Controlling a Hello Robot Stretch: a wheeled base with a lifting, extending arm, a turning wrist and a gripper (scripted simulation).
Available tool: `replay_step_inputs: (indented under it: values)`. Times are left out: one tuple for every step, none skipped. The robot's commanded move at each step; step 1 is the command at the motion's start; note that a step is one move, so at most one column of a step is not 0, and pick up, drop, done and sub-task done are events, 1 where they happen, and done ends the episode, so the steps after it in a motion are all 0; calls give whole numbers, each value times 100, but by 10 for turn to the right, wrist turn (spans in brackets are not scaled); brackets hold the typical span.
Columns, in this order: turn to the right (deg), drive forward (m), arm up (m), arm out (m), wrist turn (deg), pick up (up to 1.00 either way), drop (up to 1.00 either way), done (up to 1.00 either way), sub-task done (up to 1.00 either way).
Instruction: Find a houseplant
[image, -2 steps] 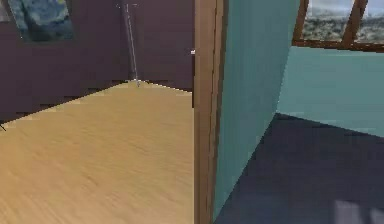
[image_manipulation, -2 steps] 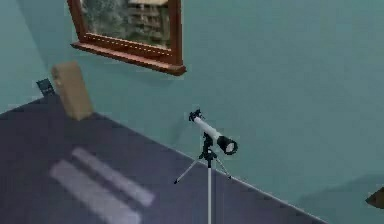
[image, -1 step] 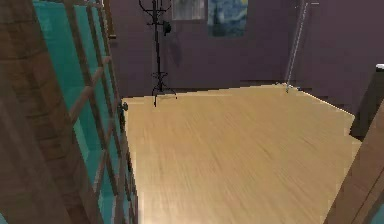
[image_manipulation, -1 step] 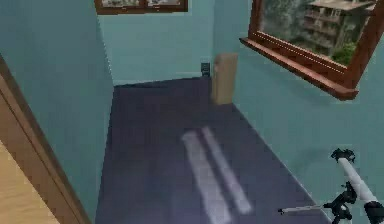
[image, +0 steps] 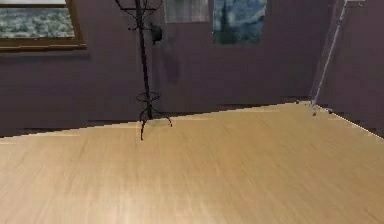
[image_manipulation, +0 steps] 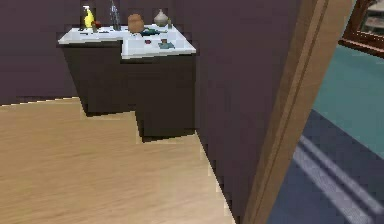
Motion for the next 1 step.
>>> replay_step_inputs:
  values:
    - [30,0,0,0,0,0,0,0,0]
